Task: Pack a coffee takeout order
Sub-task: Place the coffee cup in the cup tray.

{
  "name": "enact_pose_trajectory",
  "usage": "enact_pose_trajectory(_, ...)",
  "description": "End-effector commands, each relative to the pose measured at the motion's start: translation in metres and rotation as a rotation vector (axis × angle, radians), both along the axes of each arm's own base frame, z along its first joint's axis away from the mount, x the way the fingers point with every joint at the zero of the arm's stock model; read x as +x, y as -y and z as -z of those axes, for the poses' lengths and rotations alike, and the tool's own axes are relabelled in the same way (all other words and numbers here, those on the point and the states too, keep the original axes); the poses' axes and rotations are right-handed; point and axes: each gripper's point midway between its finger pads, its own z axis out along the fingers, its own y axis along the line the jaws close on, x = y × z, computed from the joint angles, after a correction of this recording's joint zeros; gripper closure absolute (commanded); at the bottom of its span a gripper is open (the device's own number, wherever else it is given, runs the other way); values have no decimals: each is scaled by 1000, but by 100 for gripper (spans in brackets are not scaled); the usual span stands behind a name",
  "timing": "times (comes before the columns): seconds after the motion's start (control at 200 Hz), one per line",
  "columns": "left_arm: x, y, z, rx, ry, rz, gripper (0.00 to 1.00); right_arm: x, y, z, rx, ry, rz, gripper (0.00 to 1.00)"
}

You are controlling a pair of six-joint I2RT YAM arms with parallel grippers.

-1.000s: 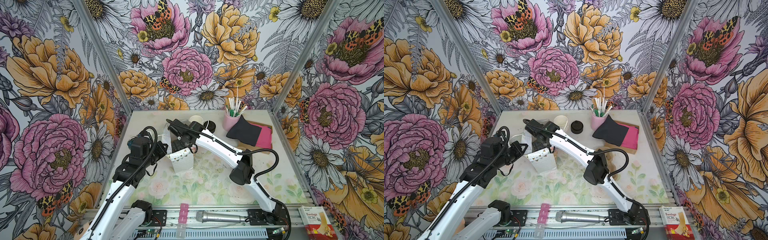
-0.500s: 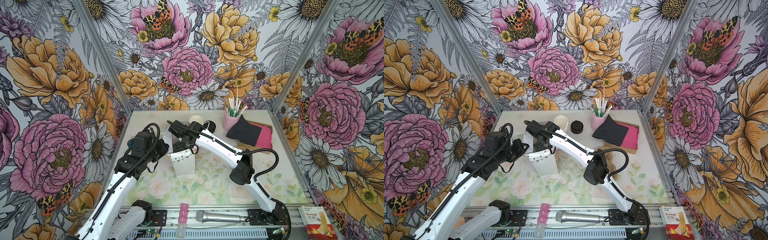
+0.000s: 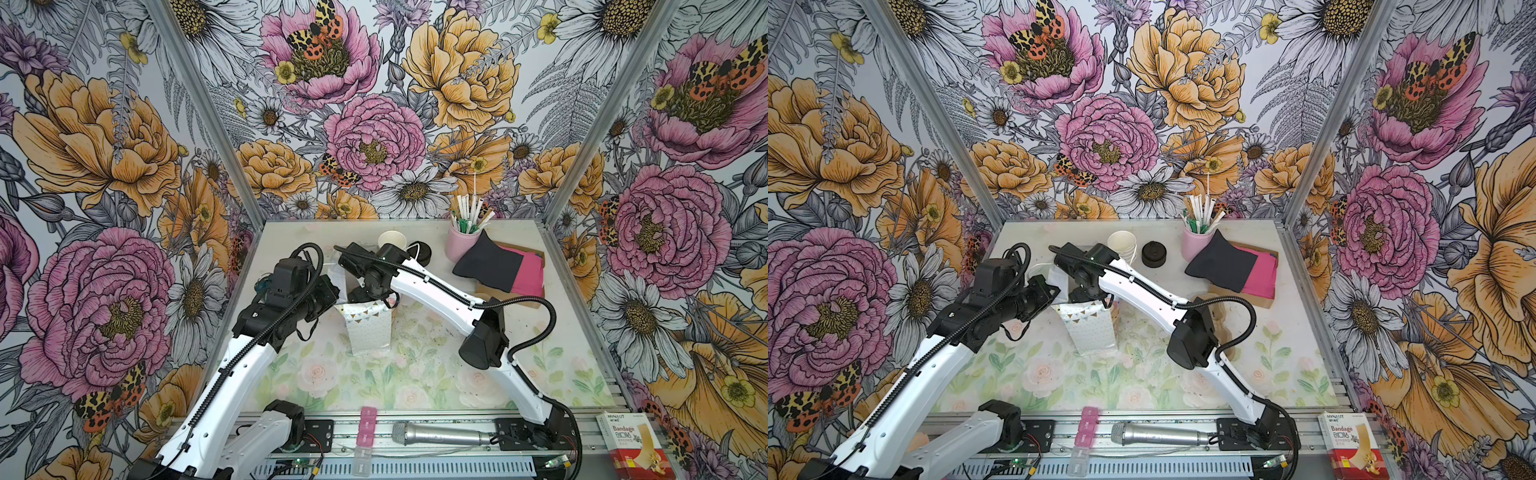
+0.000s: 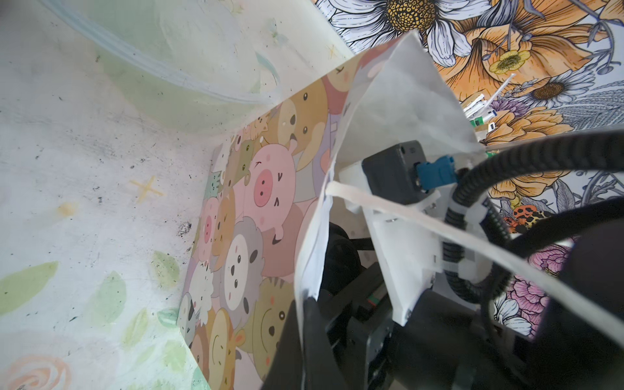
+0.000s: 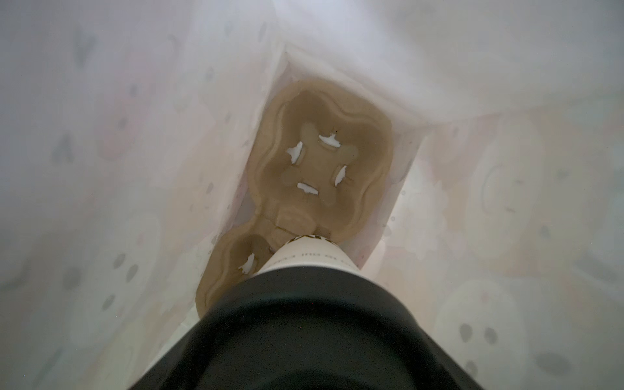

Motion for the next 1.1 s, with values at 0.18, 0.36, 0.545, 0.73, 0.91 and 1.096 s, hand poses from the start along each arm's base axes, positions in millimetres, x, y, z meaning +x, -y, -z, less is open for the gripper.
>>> enact_pose_trajectory(0.18, 1, -11, 12, 89, -25, -7, 100, -14, 16, 71, -181, -134, -43, 22)
enact_pose_trajectory(0.36, 2, -8, 10, 86, -23, 13, 100, -25, 17, 84, -201, -199, -59, 21)
enact_pose_trajectory(0.545, 4, -7, 7, 88, -19, 16, 100, -16, 11, 68, -167, -146, -71, 18)
enact_pose_trajectory(0.73, 8, -6, 3, 96, -9, 24, 100, -22, 12, 54, -150, -158, -89, 23)
enact_pose_trajectory(0.91, 10, -7, 4, 100, -13, 23, 100, -38, 25, 35, -168, -203, -139, 24)
enact_pose_trajectory(1.096, 9, -8, 5, 105, -13, 23, 100, -37, 25, 13, -122, -162, -141, 25)
